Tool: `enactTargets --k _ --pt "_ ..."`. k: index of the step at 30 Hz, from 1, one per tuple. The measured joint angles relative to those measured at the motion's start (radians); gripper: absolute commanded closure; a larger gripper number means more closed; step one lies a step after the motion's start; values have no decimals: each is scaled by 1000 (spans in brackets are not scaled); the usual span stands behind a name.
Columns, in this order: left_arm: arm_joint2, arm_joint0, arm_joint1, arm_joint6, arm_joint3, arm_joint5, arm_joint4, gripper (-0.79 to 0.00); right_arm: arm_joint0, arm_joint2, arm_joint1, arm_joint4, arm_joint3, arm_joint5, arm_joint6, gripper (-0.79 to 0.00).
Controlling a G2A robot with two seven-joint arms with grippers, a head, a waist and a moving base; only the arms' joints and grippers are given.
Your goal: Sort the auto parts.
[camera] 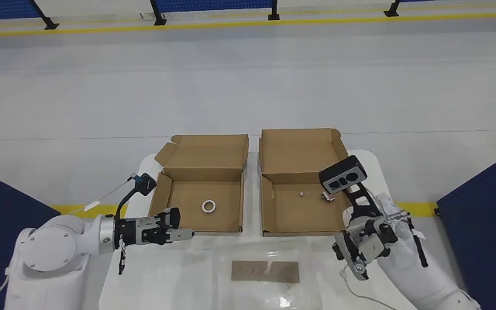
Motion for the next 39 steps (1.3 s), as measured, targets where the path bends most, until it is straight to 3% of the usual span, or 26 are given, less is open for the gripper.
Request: enactTargets --k 7,15,22,29,39 --pt "0 0 0 0 0 0 0 -785 -1 1 0 -5 -5 1 -7 0" --pt "0 0 0 0 0 0 0 -785 -13 28 -2 -170 -55 32 -79 0" --pt "0 0 0 0 0 0 0 -785 -24 40 -7 -226 -66 44 -89 0" --pt "0 0 0 0 0 0 0 -785 -31 47 -14 -224 -76 51 -78 0" --pt "0 0 0 0 0 0 0 -785 -46 51 -30 -90 -85 107 -75 0"
